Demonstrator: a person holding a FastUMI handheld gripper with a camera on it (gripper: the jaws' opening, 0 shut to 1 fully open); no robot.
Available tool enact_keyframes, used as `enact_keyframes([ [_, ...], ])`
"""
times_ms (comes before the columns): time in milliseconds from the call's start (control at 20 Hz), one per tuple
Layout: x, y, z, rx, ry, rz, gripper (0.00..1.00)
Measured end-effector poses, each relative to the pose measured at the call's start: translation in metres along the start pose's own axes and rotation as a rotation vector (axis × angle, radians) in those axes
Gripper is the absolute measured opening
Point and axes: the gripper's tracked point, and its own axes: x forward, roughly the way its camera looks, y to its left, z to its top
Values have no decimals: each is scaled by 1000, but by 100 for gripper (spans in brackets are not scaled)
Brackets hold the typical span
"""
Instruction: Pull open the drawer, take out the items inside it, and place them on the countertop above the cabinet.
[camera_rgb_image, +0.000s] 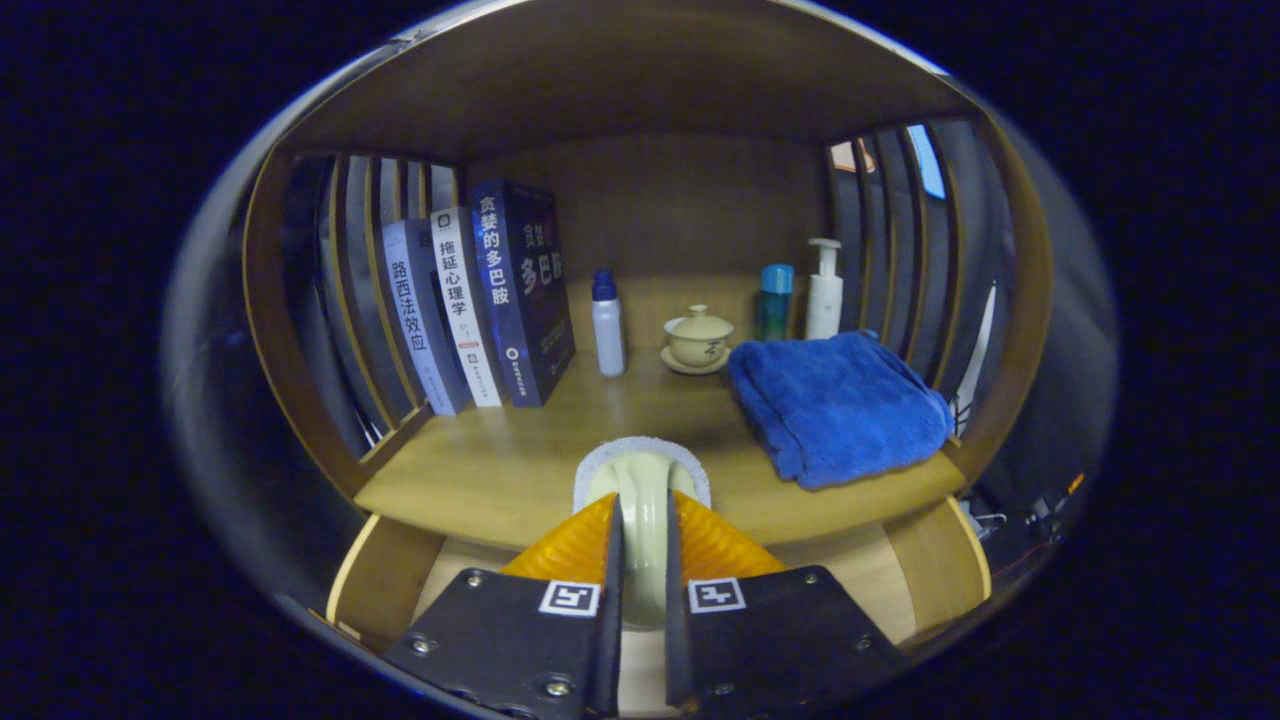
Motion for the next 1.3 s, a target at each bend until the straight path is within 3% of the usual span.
enact_keyframes([
  [300,35,4,22,-7,-105,24,18],
  [1000,63,8,36,-51,-226,36,18],
  [1150,51,8,45,-46,-270,18,32],
  [1300,28,1,44,-35,-287,-9,59],
])
